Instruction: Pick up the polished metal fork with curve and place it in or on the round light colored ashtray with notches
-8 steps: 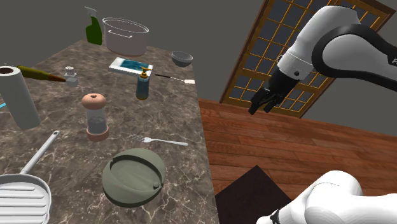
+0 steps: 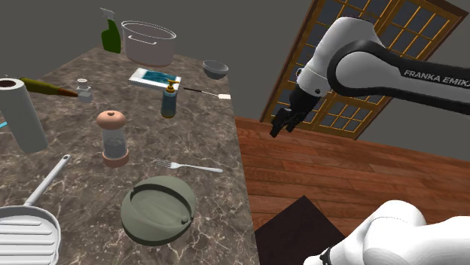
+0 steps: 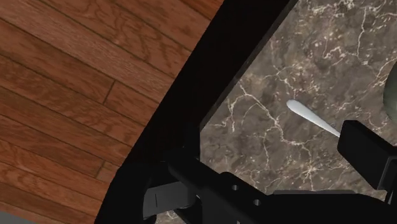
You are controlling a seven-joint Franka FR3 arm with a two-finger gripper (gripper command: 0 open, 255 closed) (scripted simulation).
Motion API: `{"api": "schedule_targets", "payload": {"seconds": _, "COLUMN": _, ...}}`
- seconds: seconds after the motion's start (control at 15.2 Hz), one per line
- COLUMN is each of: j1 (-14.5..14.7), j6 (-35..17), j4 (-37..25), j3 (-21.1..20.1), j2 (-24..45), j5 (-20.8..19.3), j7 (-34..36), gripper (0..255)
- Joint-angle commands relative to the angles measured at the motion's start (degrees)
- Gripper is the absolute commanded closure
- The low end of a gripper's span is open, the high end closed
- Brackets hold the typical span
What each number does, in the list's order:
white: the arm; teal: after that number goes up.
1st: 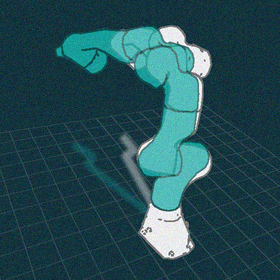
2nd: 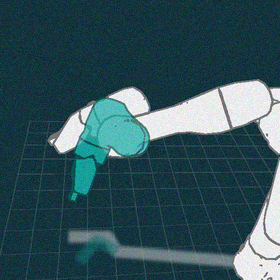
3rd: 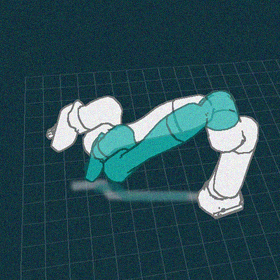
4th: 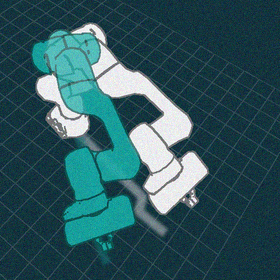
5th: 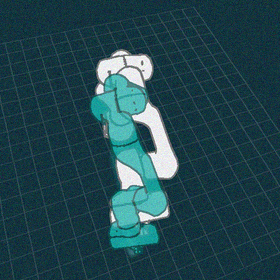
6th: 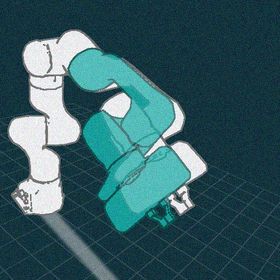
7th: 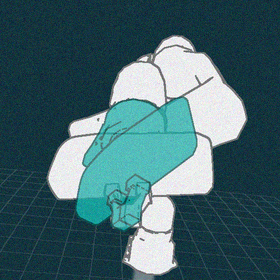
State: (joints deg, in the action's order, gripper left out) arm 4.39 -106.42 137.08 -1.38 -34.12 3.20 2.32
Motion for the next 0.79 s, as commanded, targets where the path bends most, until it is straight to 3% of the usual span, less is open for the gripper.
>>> {"api": "schedule_targets", "payload": {"seconds": 0.0, "j1": 1.26, "j6": -2.81, "j4": -1.34, "j3": -0.67, "j2": 4.17, "j5": 0.28, "j7": -1.57, "gripper": 0}}
{"api": "schedule_targets", "payload": {"seconds": 0.73, "j1": 6.69, "j6": -14.21, "j4": -10.66, "j3": -4.69, "j2": 25.43, "j5": 0.20, "j7": -9.87, "gripper": 0}}
